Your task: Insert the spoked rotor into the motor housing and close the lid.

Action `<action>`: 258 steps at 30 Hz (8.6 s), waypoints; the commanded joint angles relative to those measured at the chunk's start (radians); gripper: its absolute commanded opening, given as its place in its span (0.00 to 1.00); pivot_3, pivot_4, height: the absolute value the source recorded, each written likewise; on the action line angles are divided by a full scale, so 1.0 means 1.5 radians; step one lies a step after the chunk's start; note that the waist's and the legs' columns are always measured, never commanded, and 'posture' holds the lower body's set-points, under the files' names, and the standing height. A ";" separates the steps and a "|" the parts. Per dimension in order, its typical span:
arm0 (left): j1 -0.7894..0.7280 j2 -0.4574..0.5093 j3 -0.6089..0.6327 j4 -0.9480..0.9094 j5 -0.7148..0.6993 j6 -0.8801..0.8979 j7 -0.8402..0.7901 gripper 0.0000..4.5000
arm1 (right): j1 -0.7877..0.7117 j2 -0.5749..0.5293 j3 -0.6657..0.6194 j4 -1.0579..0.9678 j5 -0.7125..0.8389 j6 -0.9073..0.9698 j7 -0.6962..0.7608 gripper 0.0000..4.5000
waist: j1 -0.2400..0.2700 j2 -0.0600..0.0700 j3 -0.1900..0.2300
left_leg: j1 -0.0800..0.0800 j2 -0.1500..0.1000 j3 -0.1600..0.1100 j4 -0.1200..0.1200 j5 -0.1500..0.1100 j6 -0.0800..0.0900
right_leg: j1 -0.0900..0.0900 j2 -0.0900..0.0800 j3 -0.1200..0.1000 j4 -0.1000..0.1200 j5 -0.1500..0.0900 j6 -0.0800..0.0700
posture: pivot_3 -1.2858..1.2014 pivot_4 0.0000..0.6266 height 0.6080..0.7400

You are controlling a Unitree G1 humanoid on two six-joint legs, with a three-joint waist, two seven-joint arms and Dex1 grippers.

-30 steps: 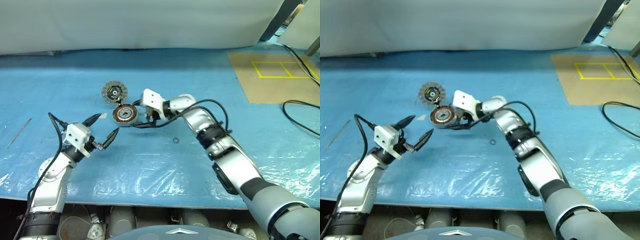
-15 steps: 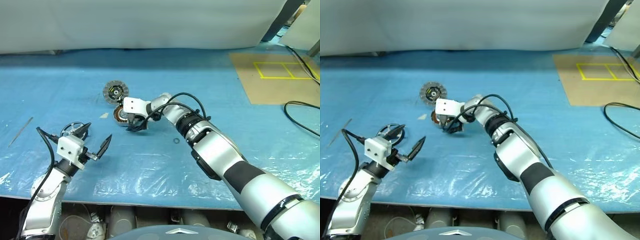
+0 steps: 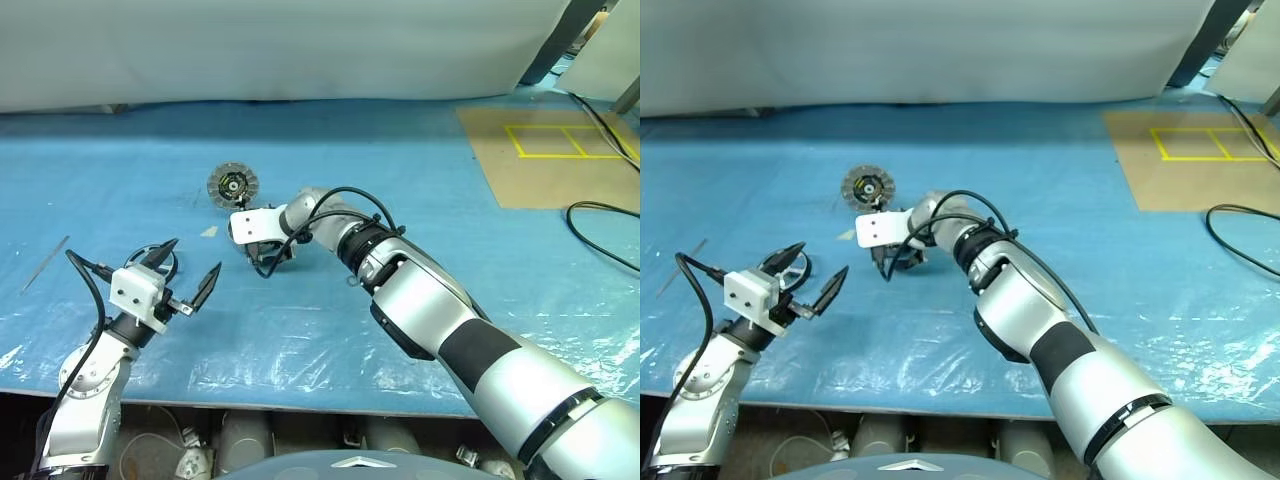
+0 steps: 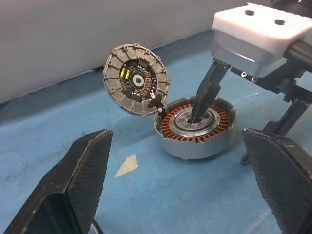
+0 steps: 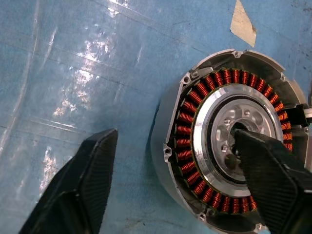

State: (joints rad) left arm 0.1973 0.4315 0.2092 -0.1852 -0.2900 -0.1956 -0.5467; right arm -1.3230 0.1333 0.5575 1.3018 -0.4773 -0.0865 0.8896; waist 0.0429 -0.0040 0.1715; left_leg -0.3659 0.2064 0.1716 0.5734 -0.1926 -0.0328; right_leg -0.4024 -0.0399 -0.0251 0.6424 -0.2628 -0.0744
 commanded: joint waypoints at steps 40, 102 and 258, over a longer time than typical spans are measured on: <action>0.093 -0.004 -0.032 -0.033 -0.029 0.004 -0.098 1.00 | 0.299 -0.138 0.002 -0.667 0.123 0.305 0.277 1.00 | -0.002 -0.002 -0.001 | 0.010 0.000 0.002 -0.007 0.000 0.000 | 0.005 0.001 0.004 -0.002 -0.001 0.000 | 0.52 0.24 1.00; 0.151 0.026 -0.050 -0.168 -0.073 0.127 -0.116 1.00 | 0.661 -0.424 -0.215 -0.800 0.370 0.197 0.101 1.00 | 0.001 -0.003 -0.001 | 0.005 -0.001 0.002 -0.005 0.000 0.000 | 0.003 0.001 0.004 -0.004 0.000 0.001 | 0.52 0.24 1.00; -0.069 0.315 0.129 0.124 -0.169 0.268 -0.286 0.88 | 0.346 -0.147 -0.177 -0.544 0.390 0.262 0.152 0.00 | 0.001 -0.003 -0.001 | 0.000 0.000 0.001 -0.002 0.002 -0.002 | -0.001 0.001 0.001 -0.001 0.000 0.000 | 0.52 0.24 1.00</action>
State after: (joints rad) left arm 0.1113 0.8654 0.3728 -0.0387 -0.5546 0.2018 -0.9345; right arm -0.8030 -0.0901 0.2902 0.5355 0.0997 0.3113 1.1157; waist 0.0439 -0.0086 0.1704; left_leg -0.3667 0.2060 0.1729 0.5710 -0.1901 -0.0365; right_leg -0.4045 -0.0377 -0.0235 0.6409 -0.2632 -0.0739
